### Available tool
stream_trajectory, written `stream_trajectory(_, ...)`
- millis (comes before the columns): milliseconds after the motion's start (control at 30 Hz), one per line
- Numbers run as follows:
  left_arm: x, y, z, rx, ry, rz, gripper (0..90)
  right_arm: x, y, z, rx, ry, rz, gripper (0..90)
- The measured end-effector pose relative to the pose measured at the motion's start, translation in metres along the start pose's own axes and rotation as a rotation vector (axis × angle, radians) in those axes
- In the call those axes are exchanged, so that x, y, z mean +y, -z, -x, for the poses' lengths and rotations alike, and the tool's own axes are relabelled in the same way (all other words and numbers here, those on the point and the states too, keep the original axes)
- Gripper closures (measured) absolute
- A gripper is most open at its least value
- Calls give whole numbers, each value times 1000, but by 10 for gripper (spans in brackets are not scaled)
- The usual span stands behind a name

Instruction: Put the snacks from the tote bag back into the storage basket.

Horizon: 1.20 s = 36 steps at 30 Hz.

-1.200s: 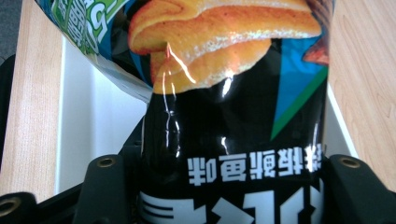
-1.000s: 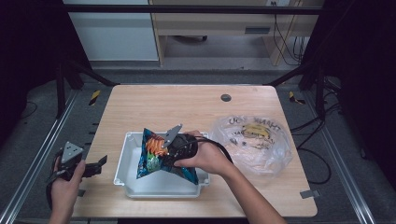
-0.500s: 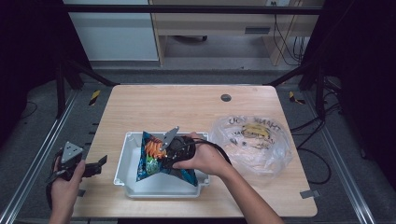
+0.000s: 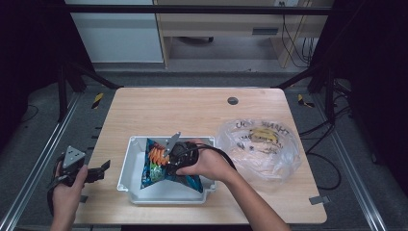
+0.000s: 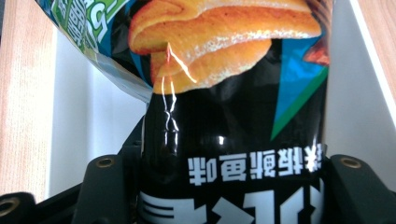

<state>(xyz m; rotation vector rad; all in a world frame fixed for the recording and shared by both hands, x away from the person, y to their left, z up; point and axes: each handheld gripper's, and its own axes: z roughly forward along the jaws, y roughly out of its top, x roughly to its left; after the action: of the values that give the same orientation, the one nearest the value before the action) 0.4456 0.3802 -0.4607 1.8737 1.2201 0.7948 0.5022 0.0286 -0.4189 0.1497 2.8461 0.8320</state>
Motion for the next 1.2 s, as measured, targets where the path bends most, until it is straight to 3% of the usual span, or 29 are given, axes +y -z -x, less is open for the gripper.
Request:
stream_trajectory(833,0,0,0,0,0,-1,20,2,-10,-1,7,6,-13,381)
stream_trajectory(1100,0,0,0,-1,-2,-3,20,2,-7,-2,-8,-16,-15,209)
stream_trajectory(1200,0,0,0,-2,-2,-3,20,2,-5,-2,-9,-13,-4,189)
